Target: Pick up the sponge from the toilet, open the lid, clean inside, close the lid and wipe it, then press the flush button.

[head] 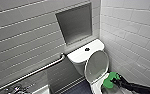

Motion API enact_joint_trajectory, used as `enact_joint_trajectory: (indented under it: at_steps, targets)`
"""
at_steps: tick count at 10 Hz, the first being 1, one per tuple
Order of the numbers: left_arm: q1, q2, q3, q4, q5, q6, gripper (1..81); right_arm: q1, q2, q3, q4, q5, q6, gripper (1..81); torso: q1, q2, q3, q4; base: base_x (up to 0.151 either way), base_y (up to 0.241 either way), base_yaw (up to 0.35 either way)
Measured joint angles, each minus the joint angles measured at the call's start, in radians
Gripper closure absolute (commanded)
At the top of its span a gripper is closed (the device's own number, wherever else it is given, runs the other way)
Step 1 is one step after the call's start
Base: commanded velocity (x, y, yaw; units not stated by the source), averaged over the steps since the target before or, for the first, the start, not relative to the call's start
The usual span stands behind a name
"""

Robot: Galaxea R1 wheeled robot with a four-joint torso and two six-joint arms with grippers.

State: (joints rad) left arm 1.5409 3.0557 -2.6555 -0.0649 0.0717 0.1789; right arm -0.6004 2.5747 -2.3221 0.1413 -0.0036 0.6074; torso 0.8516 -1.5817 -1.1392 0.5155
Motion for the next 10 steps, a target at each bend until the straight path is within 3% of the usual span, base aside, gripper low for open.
enact_joint_trajectory:
  at_steps: [3,6,10]
  targets:
    - [0.000,0.005,0.000,0.000,-0.001,0.000,1.0,-0.013,-0.038,0.036,-0.004,0.030,-0.001,81.1,0.000,0.000,0.000,0.000,0.000,0.000,0.000]
    - [0.000,0.011,0.000,0.000,0.000,0.000,1.0,-0.079,-0.136,0.130,-0.005,0.129,-0.001,81.1,0.000,0.000,0.000,0.000,0.000,0.000,0.000]
    - [0.000,0.011,0.000,0.000,0.001,0.000,1.0,-0.162,-0.159,0.137,-0.006,0.247,0.010,81.1,0.000,0.000,0.000,0.000,0.000,0.000,0.000]
